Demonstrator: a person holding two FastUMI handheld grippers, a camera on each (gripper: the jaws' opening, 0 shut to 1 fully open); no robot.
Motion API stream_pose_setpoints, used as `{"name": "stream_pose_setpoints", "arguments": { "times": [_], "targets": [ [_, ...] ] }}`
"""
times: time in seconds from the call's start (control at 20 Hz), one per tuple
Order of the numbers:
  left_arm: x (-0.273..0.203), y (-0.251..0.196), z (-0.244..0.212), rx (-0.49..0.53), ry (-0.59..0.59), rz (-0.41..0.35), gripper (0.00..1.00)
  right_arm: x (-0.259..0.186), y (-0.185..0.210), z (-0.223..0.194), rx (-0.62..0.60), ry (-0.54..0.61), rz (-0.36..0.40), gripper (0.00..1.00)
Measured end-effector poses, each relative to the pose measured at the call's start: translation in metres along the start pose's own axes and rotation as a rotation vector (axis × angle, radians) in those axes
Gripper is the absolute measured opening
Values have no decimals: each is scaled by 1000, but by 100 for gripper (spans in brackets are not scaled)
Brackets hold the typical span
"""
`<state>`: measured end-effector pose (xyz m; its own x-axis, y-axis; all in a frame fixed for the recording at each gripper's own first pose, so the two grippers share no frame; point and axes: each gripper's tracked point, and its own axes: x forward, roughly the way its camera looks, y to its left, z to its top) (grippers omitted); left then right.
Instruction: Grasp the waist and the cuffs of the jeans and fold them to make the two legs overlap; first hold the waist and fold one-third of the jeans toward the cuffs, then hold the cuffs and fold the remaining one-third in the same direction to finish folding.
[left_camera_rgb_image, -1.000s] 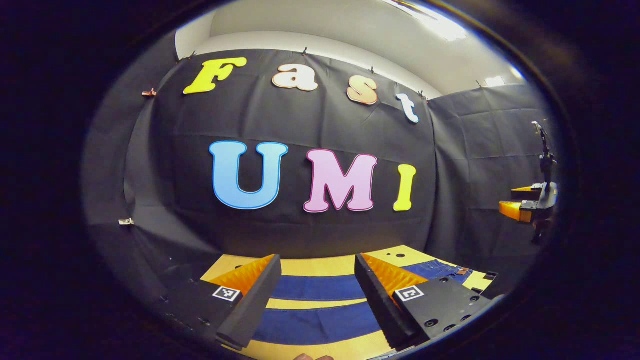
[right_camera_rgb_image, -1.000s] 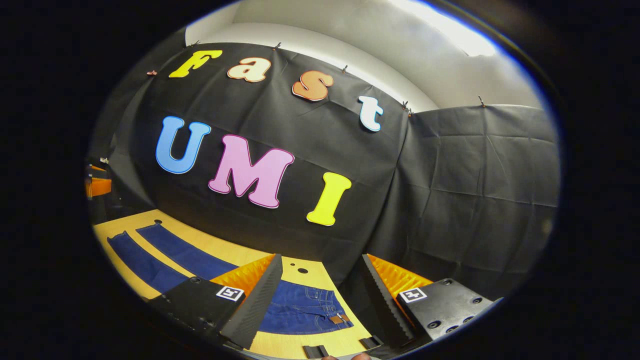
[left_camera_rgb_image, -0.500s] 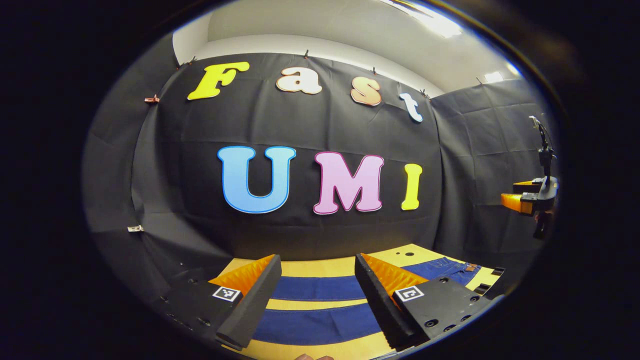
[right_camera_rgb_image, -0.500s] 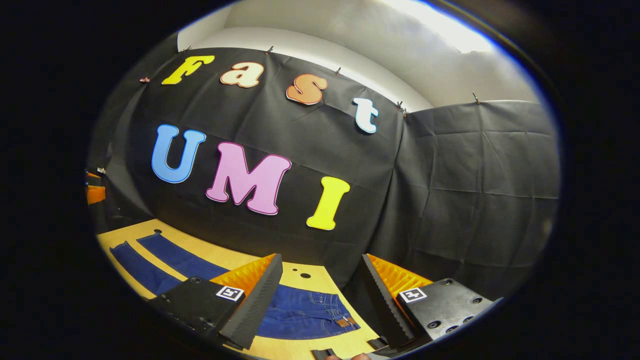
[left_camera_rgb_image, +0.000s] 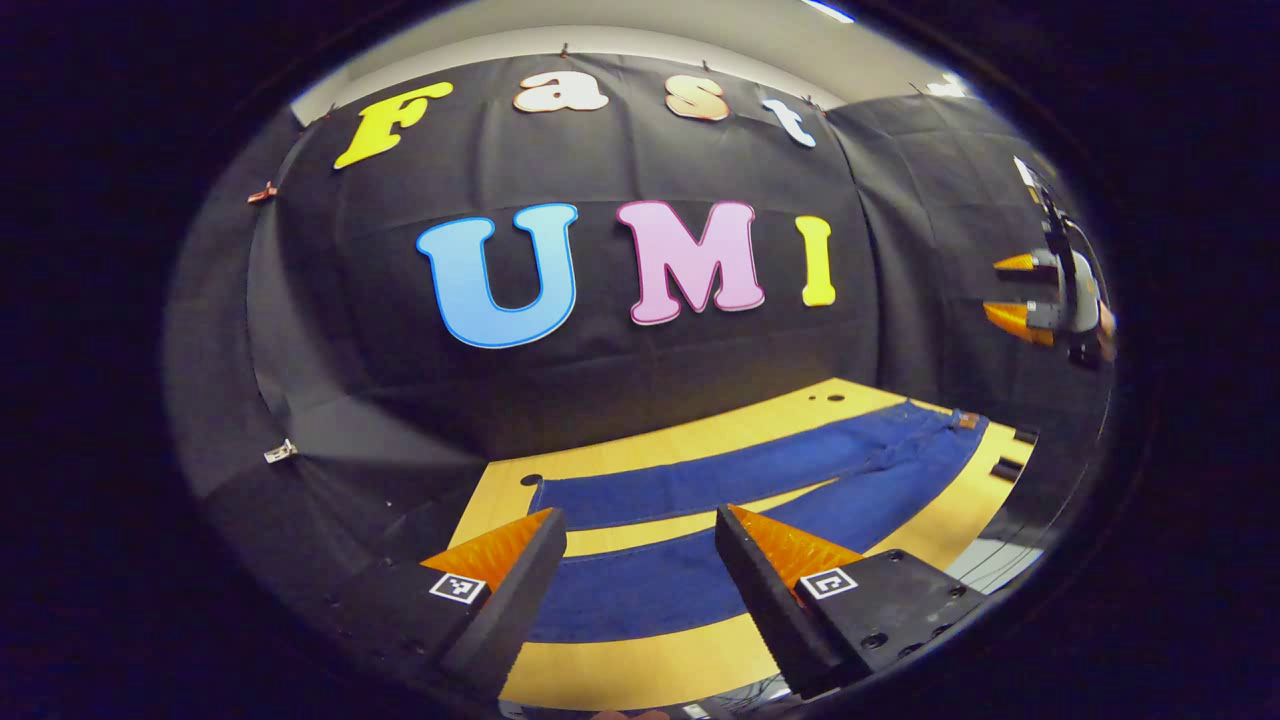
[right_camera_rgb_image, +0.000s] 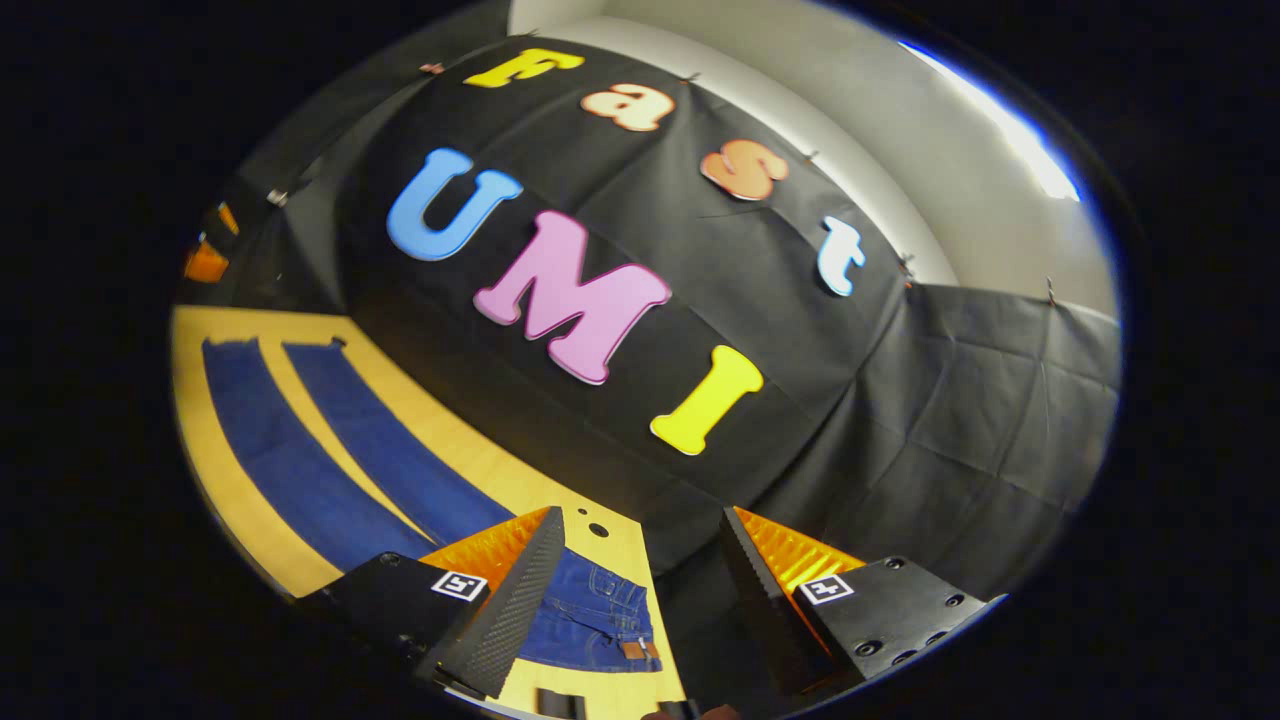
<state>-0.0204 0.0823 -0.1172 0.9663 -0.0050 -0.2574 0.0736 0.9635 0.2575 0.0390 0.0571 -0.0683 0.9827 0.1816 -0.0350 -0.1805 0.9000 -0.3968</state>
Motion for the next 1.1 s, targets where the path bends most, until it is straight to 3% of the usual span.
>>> {"name": "stream_pose_setpoints", "arguments": {
  "times": [0.25, 0.45, 0.65, 0.75, 0.9, 1.0, 1.05, 1.1],
  "targets": [
    [29, 26, -79, 165, 165, -77, 98, 12, 40, -63, -282, 45, 190, 96],
    [57, 43, -125, 378, 275, -137, 99, 25, 78, -127, -420, 109, 350, 96],
    [74, 31, -167, 758, 369, -346, 98, 48, 113, -177, -501, 143, 508, 96],
    [72, 29, -197, 872, 432, -449, 98, 57, 122, -198, -530, 160, 570, 97],
    [84, 31, -236, 1019, 494, -508, 98, 70, 119, -220, -557, 177, 604, 97],
    [101, 26, -237, 1122, 438, -492, 99, 76, 115, -232, -552, 202, 609, 97],
    [108, 24, -235, 1170, 410, -497, 92, 78, 112, -237, -549, 212, 611, 97],
    [109, 26, -234, 1208, 383, -503, 91, 79, 110, -242, -552, 223, 612, 97]
  ]
}}
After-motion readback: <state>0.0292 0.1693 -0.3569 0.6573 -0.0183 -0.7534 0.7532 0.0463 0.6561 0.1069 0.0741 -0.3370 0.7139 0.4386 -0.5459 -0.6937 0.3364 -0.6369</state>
